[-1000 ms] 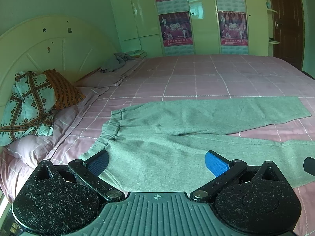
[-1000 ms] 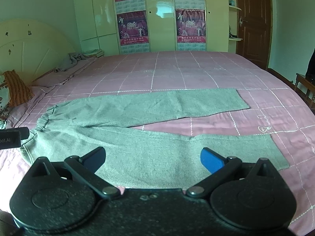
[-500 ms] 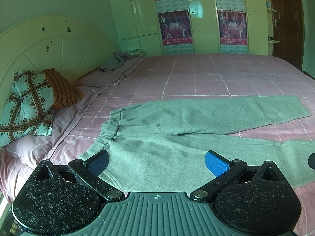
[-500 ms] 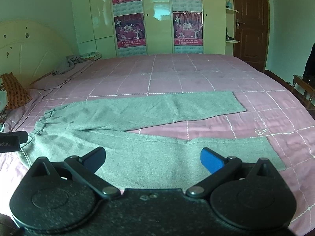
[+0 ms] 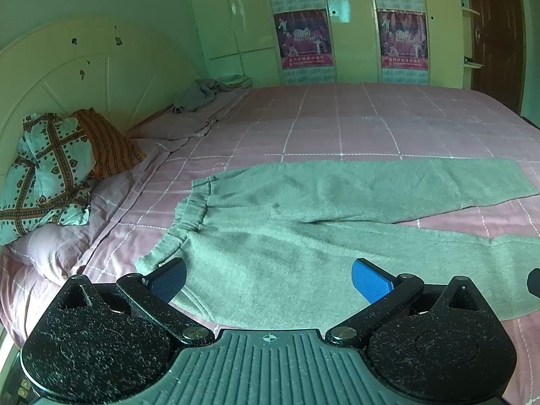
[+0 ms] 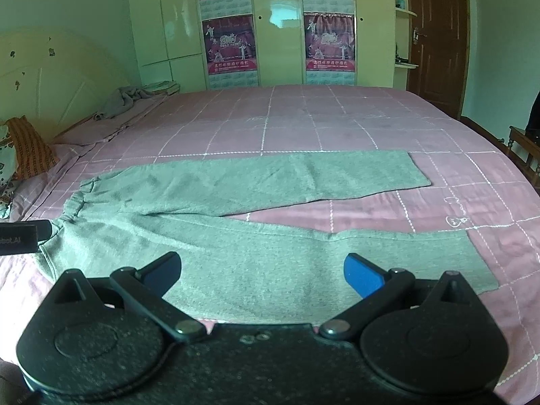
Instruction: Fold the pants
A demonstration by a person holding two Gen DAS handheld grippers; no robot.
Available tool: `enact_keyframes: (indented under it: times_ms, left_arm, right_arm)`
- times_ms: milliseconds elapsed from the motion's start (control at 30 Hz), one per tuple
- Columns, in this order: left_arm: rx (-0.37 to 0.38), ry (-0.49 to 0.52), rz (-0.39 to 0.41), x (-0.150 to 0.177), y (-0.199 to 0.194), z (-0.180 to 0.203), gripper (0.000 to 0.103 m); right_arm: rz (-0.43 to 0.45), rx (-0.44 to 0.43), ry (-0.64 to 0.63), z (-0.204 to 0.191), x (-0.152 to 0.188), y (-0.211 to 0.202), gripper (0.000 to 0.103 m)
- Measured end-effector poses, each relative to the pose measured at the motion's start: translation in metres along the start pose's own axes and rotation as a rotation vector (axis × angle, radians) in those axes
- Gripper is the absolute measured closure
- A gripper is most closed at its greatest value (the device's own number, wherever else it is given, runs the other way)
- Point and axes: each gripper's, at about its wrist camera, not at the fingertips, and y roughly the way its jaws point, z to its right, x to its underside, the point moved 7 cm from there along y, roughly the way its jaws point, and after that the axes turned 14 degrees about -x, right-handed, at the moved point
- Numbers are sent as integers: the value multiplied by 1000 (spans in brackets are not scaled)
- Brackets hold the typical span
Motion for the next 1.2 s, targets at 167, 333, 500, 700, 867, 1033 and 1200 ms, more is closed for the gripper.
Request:
enact_keyframes:
  times_ms: [167,333,500,700,867,1033,1200]
  left_arm:
    - [-4,14,-3,-3,8,-1,0]
    - [-11,9,-13,-8,23,-3,0]
    - [-36,6,-17,-16,42,-6,0]
    - [-58,-9,-50,-29,77,-11,0]
    - [-89,9,-56,-39,107,-13,0]
    - [-85,-4,-77,-48,145,-16,0]
    - [-91,-36,-122,-57,197,-23,0]
  right_arm:
    - [21,-25,-11,-4,-4,5,0]
    - [30,-32,-32,-8,-9,12,0]
    - [12,-40,-40,-12,-15,26,0]
    - [4,-85,-48,-22,-28,53,0]
    - [-2,-130,-65,-33,-42,79,0]
    - [-6,-170,-118,-48,-54,107,1]
    - [-18,-229,-161,-61,-66,142,2]
